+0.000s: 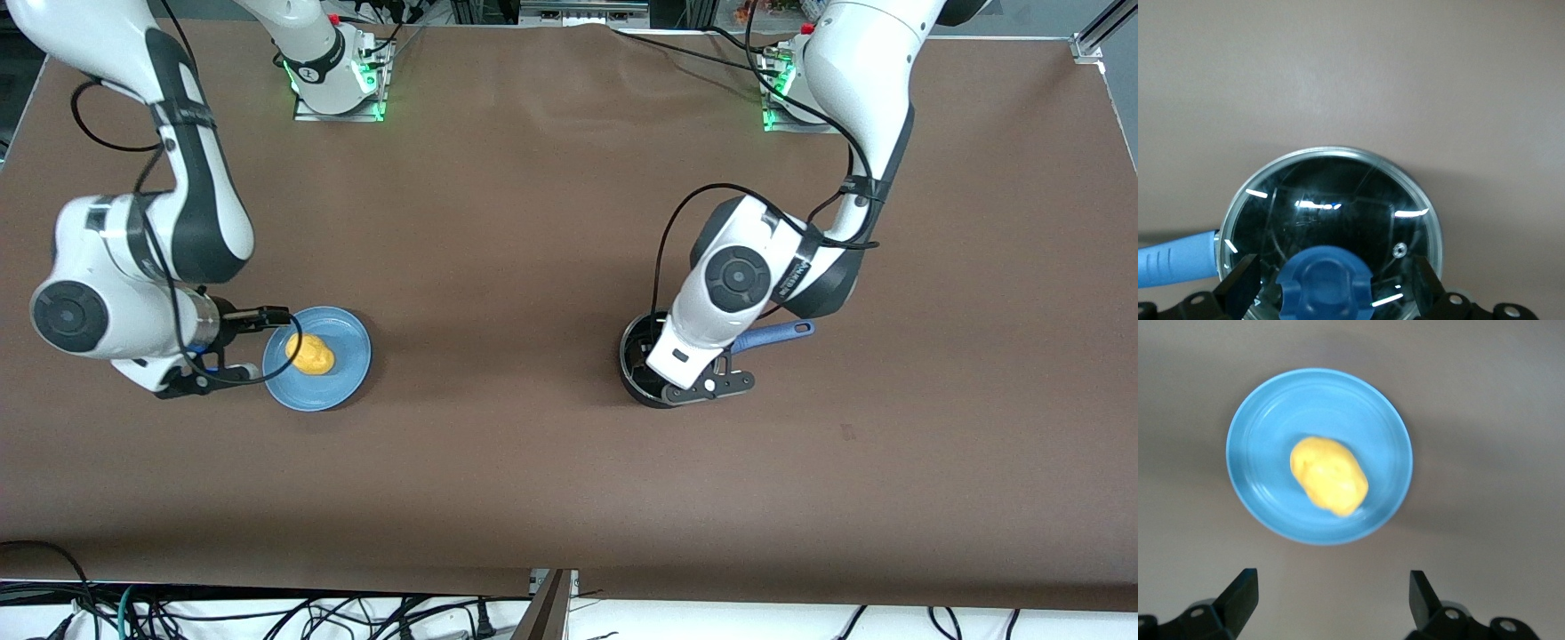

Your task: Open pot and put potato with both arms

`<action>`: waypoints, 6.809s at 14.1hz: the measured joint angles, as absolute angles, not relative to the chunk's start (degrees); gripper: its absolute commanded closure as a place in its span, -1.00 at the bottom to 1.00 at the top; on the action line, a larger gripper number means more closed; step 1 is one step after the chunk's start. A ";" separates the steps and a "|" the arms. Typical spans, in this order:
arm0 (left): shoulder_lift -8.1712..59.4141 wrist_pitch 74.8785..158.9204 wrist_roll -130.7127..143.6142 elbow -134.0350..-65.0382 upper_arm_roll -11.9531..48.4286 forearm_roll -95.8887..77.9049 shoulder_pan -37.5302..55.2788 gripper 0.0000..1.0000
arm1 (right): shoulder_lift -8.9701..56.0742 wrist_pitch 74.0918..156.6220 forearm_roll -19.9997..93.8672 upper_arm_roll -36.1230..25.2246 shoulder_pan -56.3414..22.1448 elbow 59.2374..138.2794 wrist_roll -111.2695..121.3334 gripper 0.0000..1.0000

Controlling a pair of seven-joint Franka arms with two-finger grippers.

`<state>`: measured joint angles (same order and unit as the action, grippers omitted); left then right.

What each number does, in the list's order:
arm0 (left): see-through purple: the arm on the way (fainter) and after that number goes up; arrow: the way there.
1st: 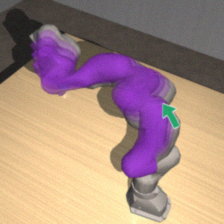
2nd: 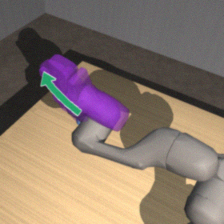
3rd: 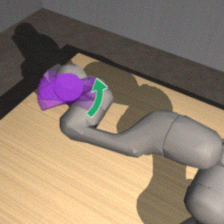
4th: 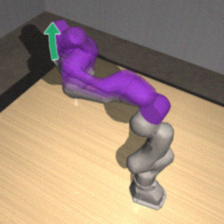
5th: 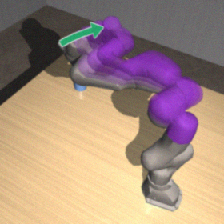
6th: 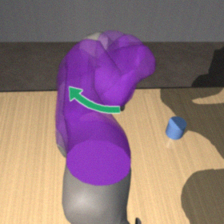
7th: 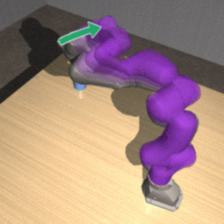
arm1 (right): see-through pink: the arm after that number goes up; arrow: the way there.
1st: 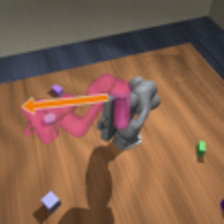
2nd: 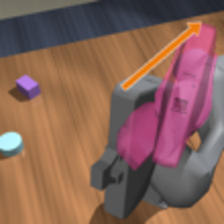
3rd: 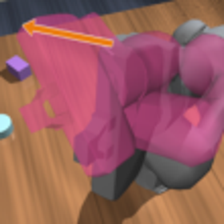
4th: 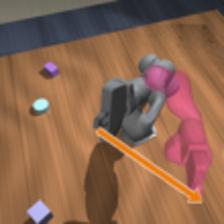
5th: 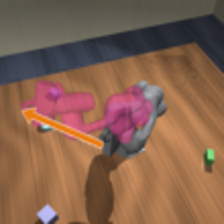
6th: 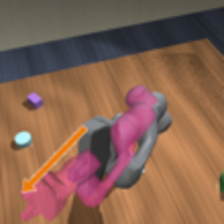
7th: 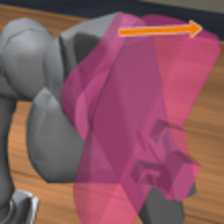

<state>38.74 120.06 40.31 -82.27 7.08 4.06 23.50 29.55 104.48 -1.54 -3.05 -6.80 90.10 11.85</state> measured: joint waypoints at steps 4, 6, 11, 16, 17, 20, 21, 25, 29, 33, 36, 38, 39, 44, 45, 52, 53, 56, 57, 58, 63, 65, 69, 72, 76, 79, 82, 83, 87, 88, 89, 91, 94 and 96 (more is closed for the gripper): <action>38.63 120.50 40.61 -84.68 8.26 6.85 23.44 -1.00 | 34.48 112.68 -1.54 -3.10 -6.67 91.50 25.04 -1.00; 38.44 120.51 40.61 -84.78 8.26 6.86 23.17 -0.83 | 35.99 116.92 -1.54 -3.09 -6.72 92.79 30.06 -1.00; 37.88 120.56 40.43 -85.04 8.26 6.87 22.52 -0.51 | 38.15 126.86 -1.54 -3.00 -7.49 98.31 33.80 -0.96; 37.73 121.44 40.19 -85.07 8.39 6.87 22.47 -0.15 | 38.20 127.58 -1.31 -3.06 -6.94 98.80 34.08 0.68; 37.69 121.45 39.64 -85.07 8.39 6.87 22.46 -0.14 | 38.07 127.50 -0.65 -3.06 -6.94 98.79 33.82 0.84; 37.39 121.47 38.02 -85.11 8.38 6.87 22.25 -0.07 | 37.89 126.24 4.18 -3.04 -7.03 98.24 32.27 0.84; 37.08 121.47 37.91 -85.10 8.38 6.87 22.04 -0.07 | 37.85 124.39 5.76 -3.04 -7.04 97.42 30.82 0.84; 34.16 120.27 35.29 -85.10 8.38 6.19 19.80 -0.04 | 37.37 112.41 13.31 -2.44 -7.39 91.48 19.10 0.84; 30.46 115.00 12.62 -85.23 6.83 0.67 11.70 0.00 | 36.86 107.78 22.06 3.04 -8.39 86.77 -0.74 0.84; 29.44 112.77 -14.77 -85.76 -4.12 -2.27 7.60 0.02 | 37.65 113.43 31.51 8.71 -12.86 85.17 -22.31 0.83; 29.62 112.71 -29.31 -87.67 -11.12 -6.69 5.65 0.01 | 39.17 124.71 36.15 9.12 -20.73 84.65 -34.39 0.83; 30.01 113.37 -36.61 -89.72 -14.88 -7.46 5.13 0.00 | 40.11 131.70 38.99 9.21 -25.91 83.69 -39.91 0.80; 30.32 114.32 -39.86 -90.53 -16.22 -7.51 4.67 0.00 | 40.64 134.34 40.73 9.21 -28.24 82.62 -42.28 0.79; 33.85 120.83 -54.95 -92.99 -17.51 -9.71 -2.13 -0.05 | 46.92 146.55 43.40 9.19 -36.49 73.46 -52.87 0.65; 34.98 121.86 -58.29 -93.20 -17.55 -11.78 -3.49 -0.06 | 48.25 148.31 43.41 9.19 -37.57 72.24 -53.74 0.64; 40.35 124.94 -66.80 -93.19 -17.30 -16.58 -6.46 -1.00 | 54.29 152.96 43.49 9.13 -39.87 66.74 -54.23 -0.33; 40.30 124.94 -66.80 -92.84 -17.20 -16.58 -6.36 -1.00 | 55.18 153.42 43.49 9.08 -39.86 65.77 -54.23 -0.39; 39.04 123.63 -64.72 -91.03 -16.73 -16.59 -5.89 -1.00 | 57.01 154.53 43.50 9.05 -39.86 63.81 -54.23 -1.00; 38.03 121.81 -62.55 -90.28 -16.32 -16.59 -5.77 -1.00 | 57.18 154.60 43.50 9.05 -39.87 63.41 -54.23 -1.00; 36.81 119.04 -59.77 -89.27 -16.00 -16.59 -5.45 -1.00 | 57.19 154.61 43.50 9.05 -39.87 63.04 -54.23 -1.00; 30.65 100.82 -38.66 -81.97 -15.61 -15.07 -2.00 -1.00 | 57.19 154.61 43.50 9.05 -39.87 62.12 -54.24 -1.00; 27.91 94.77 -31.03 -79.39 -15.51 -13.51 -0.24 -1.00 | 56.69 154.16 43.50 8.57 -39.68 61.26 -54.24 -1.00; 20.64 85.58 -17.74 -77.60 -14.10 -9.32 4.18 -1.00 | 48.96 136.98 43.47 1.86 -35.98 61.64 -54.10 -1.00; 16.17 81.78 -7.99 -77.56 -10.76 -8.71 5.54 -1.00 | 41.41 124.43 43.15 -5.63 -33.64 65.63 -53.57 -1.00; 12.54 78.56 0.08 -77.57 -9.79 -7.75 6.93 -1.00 | 30.23 110.12 38.82 -17.08 -33.47 75.94 -41.96 -1.00; 11.92 78.36 1.38 -77.70 -9.60 -7.08 6.63 -1.00 | 18.58 105.02 27.30 -20.95 -33.26 86.13 -30.59 -1.00; 12.22 77.84 1.41 -78.20 -9.12 -4.84 6.87 -1.00 | 7.28 102.13 13.92 -21.05 -33.54 95.09 -24.75 -1.00; 12.29 77.82 1.42 -78.21 -8.87 -3.87 7.35 -1.00 | 4.60 101.01 9.80 -21.05 -33.72 96.84 -22.71 -1.00; 12.27 77.83 1.83 -77.30 -8.85 -2.89 8.87 -1.00 | -0.88 97.27 3.55 -23.74 -33.84 99.16 -13.04 -1.00; 12.27 77.83 1.83 -77.23 -8.92 -2.89 8.87 -1.00 | -1.31 96.90 3.45 -25.42 -33.83 99.18 -9.79 -1.00; 12.28 77.83 1.83 -77.20 -8.96 -2.89 8.87 -1.00 | -1.52 96.84 3.45 -27.03 -33.80 99.18 -6.67 -1.00; 12.27 77.82 1.83 -77.09 -8.97 -2.89 8.87 -1.00 | -1.68 96.77 3.44 -28.46 -33.77 99.16 -3.70 -1.00; 12.28 77.82 1.83 -77.04 -8.97 -2.89 8.87 -1.00 | -1.78 96.01 3.06 -28.27 -34.00 99.02 -3.47 -1.00; 12.28 77.83 1.83 -77.04 -8.97 -2.89 8.87 -1.00 | -1.78 95.99 1.22 -28.21 -34.08 99.02 -3.43 -1.00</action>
<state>12.28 77.83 1.83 -77.04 -8.97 -2.89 8.87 -1.78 95.99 1.22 -28.21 -34.08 99.02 -3.43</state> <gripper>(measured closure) 0.000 0.000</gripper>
